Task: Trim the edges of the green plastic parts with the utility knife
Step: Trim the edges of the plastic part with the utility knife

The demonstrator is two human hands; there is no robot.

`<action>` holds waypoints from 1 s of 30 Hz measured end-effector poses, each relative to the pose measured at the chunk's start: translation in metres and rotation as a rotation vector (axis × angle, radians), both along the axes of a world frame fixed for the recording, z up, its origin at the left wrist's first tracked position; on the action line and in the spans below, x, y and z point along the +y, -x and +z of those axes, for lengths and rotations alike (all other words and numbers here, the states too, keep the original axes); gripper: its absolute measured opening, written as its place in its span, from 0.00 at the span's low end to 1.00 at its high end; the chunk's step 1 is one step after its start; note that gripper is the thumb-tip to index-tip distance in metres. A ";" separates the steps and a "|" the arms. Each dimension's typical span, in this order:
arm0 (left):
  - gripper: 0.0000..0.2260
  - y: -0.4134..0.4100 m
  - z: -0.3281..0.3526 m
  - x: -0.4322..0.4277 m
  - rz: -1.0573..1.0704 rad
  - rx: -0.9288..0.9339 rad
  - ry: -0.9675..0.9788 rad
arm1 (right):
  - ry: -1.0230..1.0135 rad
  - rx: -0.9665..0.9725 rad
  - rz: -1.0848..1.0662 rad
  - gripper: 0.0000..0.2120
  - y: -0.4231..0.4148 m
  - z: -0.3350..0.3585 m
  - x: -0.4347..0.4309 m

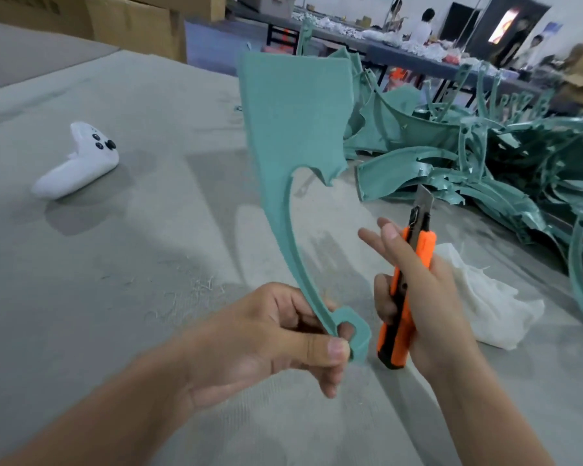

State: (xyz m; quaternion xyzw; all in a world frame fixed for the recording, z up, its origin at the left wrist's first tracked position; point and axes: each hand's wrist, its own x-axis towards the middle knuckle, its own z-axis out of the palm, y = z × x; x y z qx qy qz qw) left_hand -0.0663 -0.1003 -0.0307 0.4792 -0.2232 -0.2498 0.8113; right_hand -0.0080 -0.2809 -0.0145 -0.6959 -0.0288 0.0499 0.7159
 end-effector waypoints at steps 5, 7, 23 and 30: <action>0.09 0.007 0.003 -0.007 -0.205 0.011 -0.092 | -0.258 0.147 -0.022 0.29 -0.013 0.000 -0.009; 0.10 0.007 0.004 -0.007 -0.255 0.016 -0.141 | -0.375 0.163 -0.047 0.23 -0.017 -0.001 -0.013; 0.10 -0.014 -0.006 0.016 0.638 0.240 -0.284 | -0.591 0.096 -0.619 0.12 -0.036 0.001 -0.038; 0.26 -0.007 0.002 0.009 0.096 0.353 -0.109 | -0.459 -0.033 -0.587 0.15 -0.035 -0.005 -0.030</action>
